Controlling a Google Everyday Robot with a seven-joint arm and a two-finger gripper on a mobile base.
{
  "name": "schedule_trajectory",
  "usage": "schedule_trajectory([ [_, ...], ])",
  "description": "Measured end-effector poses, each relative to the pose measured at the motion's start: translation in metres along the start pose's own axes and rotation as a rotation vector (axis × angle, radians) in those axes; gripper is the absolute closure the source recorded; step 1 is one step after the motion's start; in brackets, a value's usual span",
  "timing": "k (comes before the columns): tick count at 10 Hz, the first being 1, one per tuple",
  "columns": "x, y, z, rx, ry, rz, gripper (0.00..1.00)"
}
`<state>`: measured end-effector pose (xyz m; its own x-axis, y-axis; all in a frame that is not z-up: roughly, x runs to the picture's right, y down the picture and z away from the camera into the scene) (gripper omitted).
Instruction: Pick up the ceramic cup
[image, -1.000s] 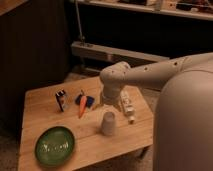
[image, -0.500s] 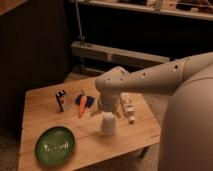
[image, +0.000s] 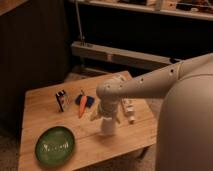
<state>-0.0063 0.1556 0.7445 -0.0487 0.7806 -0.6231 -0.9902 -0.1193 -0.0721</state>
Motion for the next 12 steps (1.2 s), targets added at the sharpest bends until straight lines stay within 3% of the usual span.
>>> schedule_trajectory([
  [4,-0.012,-0.001,0.006,-0.007,-0.011,-0.01,0.2],
  [9,-0.016,0.001,0.018,-0.025,0.016,-0.011,0.21],
  [10,-0.016,0.001,0.019,-0.028,0.019,-0.013,0.26],
  [12,-0.016,0.002,0.021,-0.032,0.028,-0.017,0.46],
])
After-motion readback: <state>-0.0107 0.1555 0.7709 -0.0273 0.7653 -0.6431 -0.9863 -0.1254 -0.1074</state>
